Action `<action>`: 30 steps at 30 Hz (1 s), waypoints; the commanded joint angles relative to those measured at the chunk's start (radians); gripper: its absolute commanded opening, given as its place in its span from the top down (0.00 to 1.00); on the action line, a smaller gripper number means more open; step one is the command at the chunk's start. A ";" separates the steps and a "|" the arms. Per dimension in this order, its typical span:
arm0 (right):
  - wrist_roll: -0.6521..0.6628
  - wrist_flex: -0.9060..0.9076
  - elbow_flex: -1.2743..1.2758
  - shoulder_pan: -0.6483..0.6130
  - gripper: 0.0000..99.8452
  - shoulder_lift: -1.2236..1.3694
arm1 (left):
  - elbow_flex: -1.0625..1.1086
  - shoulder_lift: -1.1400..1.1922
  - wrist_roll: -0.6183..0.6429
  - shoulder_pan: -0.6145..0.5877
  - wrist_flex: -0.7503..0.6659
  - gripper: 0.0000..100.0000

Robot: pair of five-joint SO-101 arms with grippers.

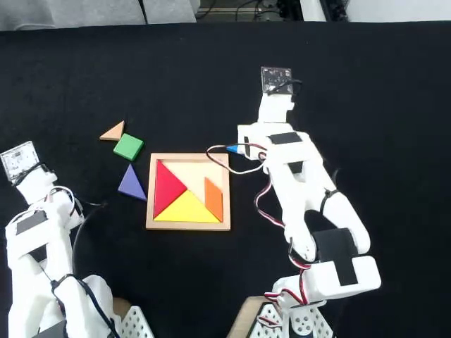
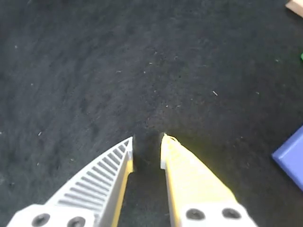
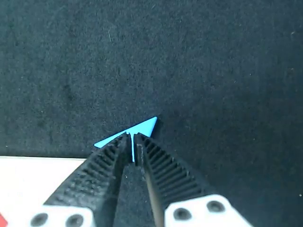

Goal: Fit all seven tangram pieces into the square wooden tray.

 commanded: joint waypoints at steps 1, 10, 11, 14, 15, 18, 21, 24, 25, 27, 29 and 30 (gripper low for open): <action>0.008 -0.020 -0.004 0.017 0.98 -0.056 | -0.124 -0.006 -0.046 0.048 0.018 0.89; 0.008 -0.020 -0.004 0.017 0.98 -0.056 | -0.690 0.115 -0.226 0.369 0.482 0.89; 0.008 -0.020 -0.004 0.017 0.98 -0.056 | -0.737 0.169 -0.229 0.386 0.506 0.88; 0.008 -0.020 -0.004 0.018 0.98 -0.056 | -0.860 0.330 -0.261 0.409 0.559 0.88; 0.008 -0.020 -0.004 0.018 0.98 -0.056 | -0.891 0.377 -0.298 0.414 0.572 0.88; 0.008 -0.020 -0.004 0.018 0.98 -0.056 | -0.967 0.477 -0.391 0.433 0.618 0.89; 0.008 -0.020 -0.004 0.018 0.98 -0.056 | -1.018 0.525 -0.431 0.430 0.578 0.89; 0.008 -0.020 -0.004 0.018 0.98 -0.054 | -1.032 0.566 -0.411 0.412 0.425 0.88; 0.008 -0.020 -0.004 0.018 0.98 -0.054 | -1.027 0.586 -0.402 0.410 0.370 0.88; 0.008 -0.020 -0.002 0.018 0.98 -0.054 | -1.021 0.637 -0.399 0.403 0.262 0.88; 0.009 -0.020 -0.001 0.018 0.98 -0.054 | -1.027 0.690 -0.399 0.395 0.198 0.88; 0.009 -0.020 -0.001 0.018 0.98 -0.054 | -1.027 0.715 -0.399 0.390 0.175 0.88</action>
